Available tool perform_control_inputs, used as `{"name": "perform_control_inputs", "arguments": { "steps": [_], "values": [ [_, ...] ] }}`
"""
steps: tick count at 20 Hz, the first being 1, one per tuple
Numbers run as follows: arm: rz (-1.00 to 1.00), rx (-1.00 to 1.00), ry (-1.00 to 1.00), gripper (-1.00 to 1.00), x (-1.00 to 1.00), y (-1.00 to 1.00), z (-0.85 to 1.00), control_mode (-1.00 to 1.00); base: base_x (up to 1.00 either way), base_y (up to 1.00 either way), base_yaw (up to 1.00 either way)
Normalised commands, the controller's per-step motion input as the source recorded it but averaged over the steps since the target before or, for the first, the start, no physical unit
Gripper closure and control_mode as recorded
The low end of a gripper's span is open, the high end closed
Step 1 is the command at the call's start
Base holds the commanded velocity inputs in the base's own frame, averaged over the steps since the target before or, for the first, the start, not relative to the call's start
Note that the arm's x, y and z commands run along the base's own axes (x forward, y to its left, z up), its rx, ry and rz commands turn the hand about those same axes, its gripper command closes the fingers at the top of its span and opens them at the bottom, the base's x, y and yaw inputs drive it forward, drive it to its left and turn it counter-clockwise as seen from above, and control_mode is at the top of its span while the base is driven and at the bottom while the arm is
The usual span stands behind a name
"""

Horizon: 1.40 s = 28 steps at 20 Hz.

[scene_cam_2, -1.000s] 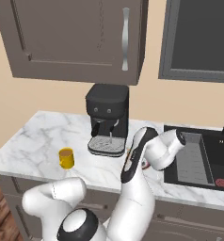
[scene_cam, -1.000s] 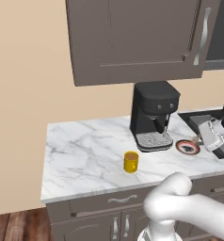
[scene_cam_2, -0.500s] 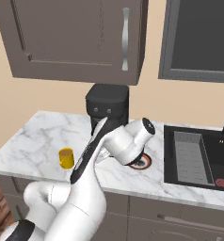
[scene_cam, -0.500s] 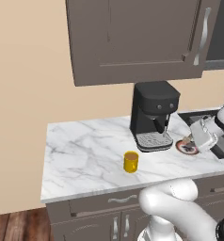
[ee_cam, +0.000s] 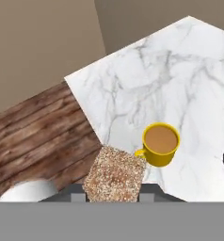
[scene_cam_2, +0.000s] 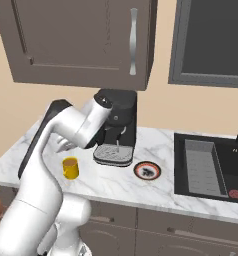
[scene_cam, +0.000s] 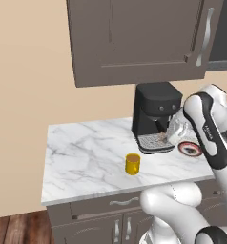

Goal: Take a sugar cube from the saucer and place it inside the coffee. Then, grab milk from the fridge and place it next to the coffee on the counter to sweeten the coffee.

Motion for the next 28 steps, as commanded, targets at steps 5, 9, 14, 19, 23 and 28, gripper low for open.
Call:
{"name": "perform_control_inputs", "arguments": {
  "steps": [5, 9, 14, 19, 23, 28],
  "values": [
    [-0.16, -0.19, 0.29, 1.00, 0.00, 0.83, 0.22, -1.00, 0.00, 0.00, 0.00],
    [-0.12, -0.27, 0.21, 1.00, 0.00, 0.28, -0.10, -1.00, 0.00, 0.00, 0.00],
    [-0.02, -0.18, 0.08, 1.00, 0.00, 0.04, -0.13, -1.00, 0.00, 0.00, 0.00],
    [-0.02, -0.16, 0.00, 1.00, 0.00, 0.00, -0.39, -1.00, 0.00, 0.00, 0.00],
    [-0.02, -0.15, -0.02, 1.00, 0.00, 0.00, -0.74, -1.00, 0.00, 0.00, 0.00],
    [-0.03, -0.10, -0.02, 1.00, 0.04, 0.00, -0.53, -1.00, 0.00, 0.00, 0.00]
  ]
}}
